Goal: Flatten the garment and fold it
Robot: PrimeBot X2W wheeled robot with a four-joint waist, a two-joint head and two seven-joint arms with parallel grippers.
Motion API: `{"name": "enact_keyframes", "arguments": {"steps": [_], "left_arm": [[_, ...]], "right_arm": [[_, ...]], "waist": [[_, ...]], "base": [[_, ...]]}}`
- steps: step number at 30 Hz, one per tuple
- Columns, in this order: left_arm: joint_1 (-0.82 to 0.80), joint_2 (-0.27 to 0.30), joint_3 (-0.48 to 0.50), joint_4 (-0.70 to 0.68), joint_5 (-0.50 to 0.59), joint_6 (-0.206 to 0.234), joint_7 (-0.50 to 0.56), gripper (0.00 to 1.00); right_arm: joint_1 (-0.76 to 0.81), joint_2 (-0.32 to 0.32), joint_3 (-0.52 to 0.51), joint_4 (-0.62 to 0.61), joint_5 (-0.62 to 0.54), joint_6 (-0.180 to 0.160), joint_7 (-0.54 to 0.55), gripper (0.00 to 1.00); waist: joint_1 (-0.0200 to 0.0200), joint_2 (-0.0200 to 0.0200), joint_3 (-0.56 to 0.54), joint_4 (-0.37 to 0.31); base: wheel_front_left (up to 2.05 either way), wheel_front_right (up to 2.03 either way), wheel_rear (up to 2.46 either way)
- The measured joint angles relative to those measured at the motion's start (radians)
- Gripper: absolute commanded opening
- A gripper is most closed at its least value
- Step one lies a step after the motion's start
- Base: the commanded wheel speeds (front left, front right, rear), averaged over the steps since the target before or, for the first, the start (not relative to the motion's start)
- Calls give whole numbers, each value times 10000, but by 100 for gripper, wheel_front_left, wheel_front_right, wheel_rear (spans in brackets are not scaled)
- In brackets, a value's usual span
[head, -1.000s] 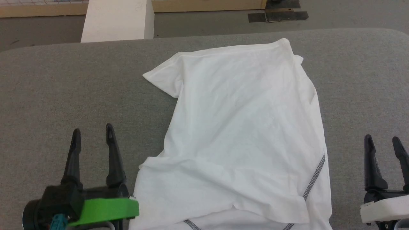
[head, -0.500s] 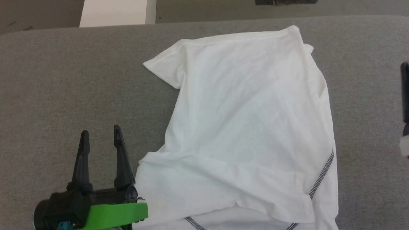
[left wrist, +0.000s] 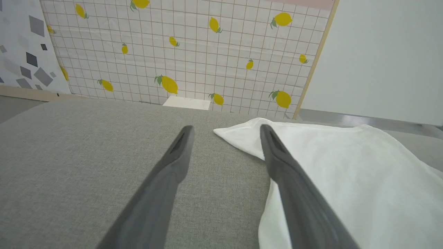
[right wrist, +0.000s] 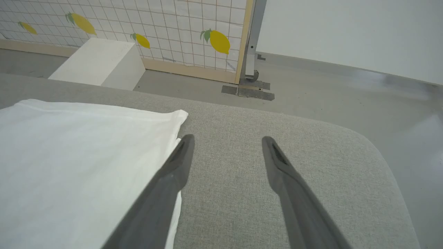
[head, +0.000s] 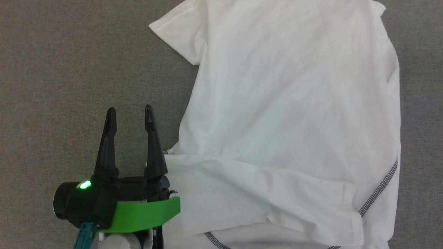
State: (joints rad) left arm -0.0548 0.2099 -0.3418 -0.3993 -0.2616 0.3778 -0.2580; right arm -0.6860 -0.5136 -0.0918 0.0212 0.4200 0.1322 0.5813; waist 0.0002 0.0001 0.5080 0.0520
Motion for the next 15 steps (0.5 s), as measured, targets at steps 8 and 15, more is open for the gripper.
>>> {"name": "enact_keyframes", "arguments": {"steps": [8,15], "left_arm": [[-178,-493,56,134,268,-328,0,100],[-314,-861,123,297,422,-685,0,100]], "right_arm": [[-658,-428,514,736,213,0,453,100],[-784,-723,920,1028,320,0,525,100]], "waist": [[0,0,843,476],[0,-1,1395,868]], "base": [[0,0,0],[0,0,0]]}}
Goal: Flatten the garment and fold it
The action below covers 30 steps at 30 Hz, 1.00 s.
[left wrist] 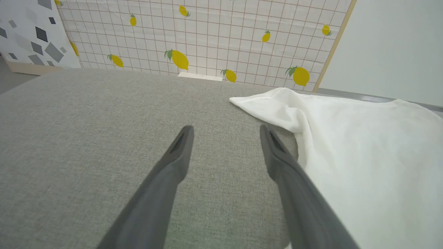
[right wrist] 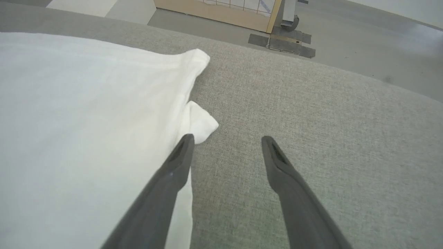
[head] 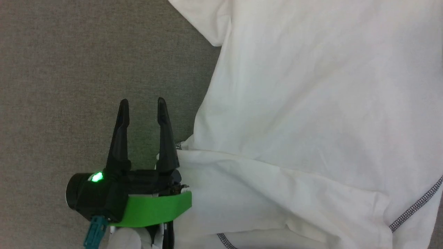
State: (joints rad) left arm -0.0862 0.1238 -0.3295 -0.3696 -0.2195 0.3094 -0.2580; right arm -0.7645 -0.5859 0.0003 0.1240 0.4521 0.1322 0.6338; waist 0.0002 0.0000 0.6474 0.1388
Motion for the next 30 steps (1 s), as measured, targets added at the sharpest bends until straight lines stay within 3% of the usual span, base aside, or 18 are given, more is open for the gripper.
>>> {"name": "enact_keyframes", "arguments": {"steps": [14,15,16,17,18,19,30], "left_arm": [[-22,-407,236,209,150,-495,0,100],[-22,-428,251,222,155,-531,0,100],[-22,-460,263,230,163,-543,0,100],[-22,-493,270,244,165,-548,0,100],[-22,-520,276,261,165,-587,0,100],[-22,-539,282,270,167,-625,0,100],[4,-623,575,359,198,-736,0,100]], "right_arm": [[-385,-683,642,242,385,0,171,100],[-410,-709,671,238,445,0,226,95],[-443,-759,711,228,504,0,278,53],[-467,-823,777,207,571,0,362,33],[-492,-892,853,174,662,0,439,5],[-507,-940,911,148,717,2,474,0],[-518,-1091,1087,274,880,4,297,0]], "waist": [[-1,0,529,517],[-1,0,549,533],[-1,0,572,548],[-1,0,590,562],[-1,0,601,576],[-1,0,609,586],[-2,0,411,447]], "base": [[0,0,0],[0,0,0],[0,0,0],[0,0,0],[0,0,0],[0,0,0],[0,0,0]]}}
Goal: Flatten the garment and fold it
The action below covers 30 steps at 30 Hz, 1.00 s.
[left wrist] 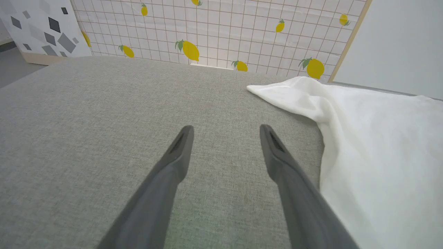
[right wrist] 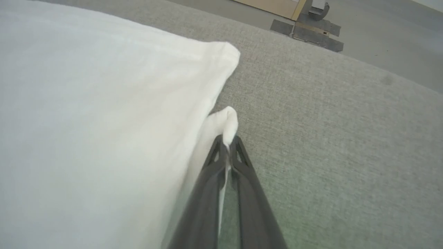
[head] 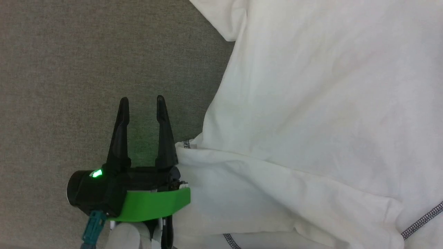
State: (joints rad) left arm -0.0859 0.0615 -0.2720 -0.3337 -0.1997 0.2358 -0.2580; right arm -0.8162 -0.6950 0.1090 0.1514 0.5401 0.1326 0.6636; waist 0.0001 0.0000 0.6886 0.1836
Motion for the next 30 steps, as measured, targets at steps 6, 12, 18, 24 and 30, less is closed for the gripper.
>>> {"name": "enact_keyframes", "arguments": {"steps": [6,12,18,24,30], "left_arm": [[38,-15,174,6,65,-77,0,100],[209,-31,426,23,81,-196,0,100],[709,-13,765,81,82,-316,0,100],[1166,50,1032,105,79,-412,0,100],[1590,151,1197,148,-6,-470,0,100]], "right_arm": [[412,56,-644,341,-31,0,-359,0],[1016,384,-1964,648,-40,0,-1189,0],[2190,700,-3672,679,-150,-2,-1814,0],[3504,1166,-5346,81,-339,-2,-1887,0],[4618,1605,-6842,-357,-637,-4,-1868,0]], "waist": [[0,0,-307,-186],[0,0,-785,-353],[-1,0,-1534,-524],[-1,0,-2369,-725],[-1,0,-3209,-932]], "base": [[0,0,0],[0,0,0],[0,0,0],[0,0,0],[0,0,0]]}}
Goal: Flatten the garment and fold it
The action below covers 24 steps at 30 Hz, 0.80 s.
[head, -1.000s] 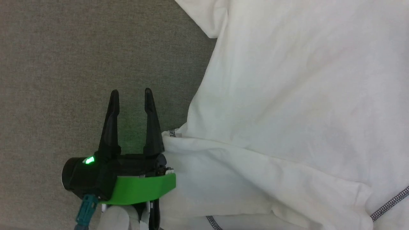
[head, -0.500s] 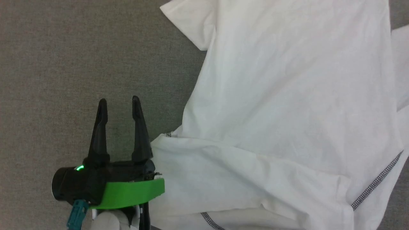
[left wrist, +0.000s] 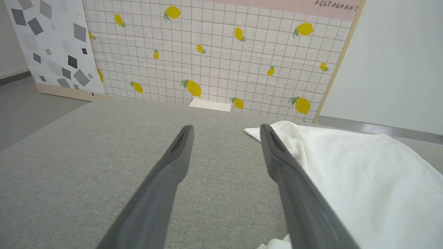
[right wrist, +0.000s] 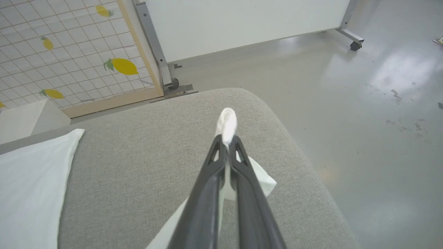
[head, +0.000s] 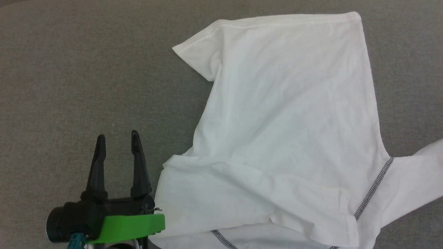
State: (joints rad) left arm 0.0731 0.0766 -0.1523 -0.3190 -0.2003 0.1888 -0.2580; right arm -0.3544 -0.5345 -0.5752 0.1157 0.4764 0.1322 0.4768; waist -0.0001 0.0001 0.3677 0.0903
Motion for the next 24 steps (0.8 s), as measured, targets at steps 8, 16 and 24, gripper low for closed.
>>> {"name": "enact_keyframes", "arguments": {"steps": [8,16,24], "left_arm": [[578,196,146,-69,-163,0,100,100],[978,290,257,-222,-291,6,207,100],[1109,309,257,-343,-336,19,299,100]], "right_arm": [[1105,385,-1501,-485,-217,0,169,0],[1664,487,-2090,-876,-343,0,221,0],[1703,554,-989,-1724,12,0,309,0]], "waist": [[0,0,-1074,-213],[0,0,-1907,-316],[0,0,-2318,-389]], "base": [[0,0,0],[0,0,0],[0,0,0]]}}
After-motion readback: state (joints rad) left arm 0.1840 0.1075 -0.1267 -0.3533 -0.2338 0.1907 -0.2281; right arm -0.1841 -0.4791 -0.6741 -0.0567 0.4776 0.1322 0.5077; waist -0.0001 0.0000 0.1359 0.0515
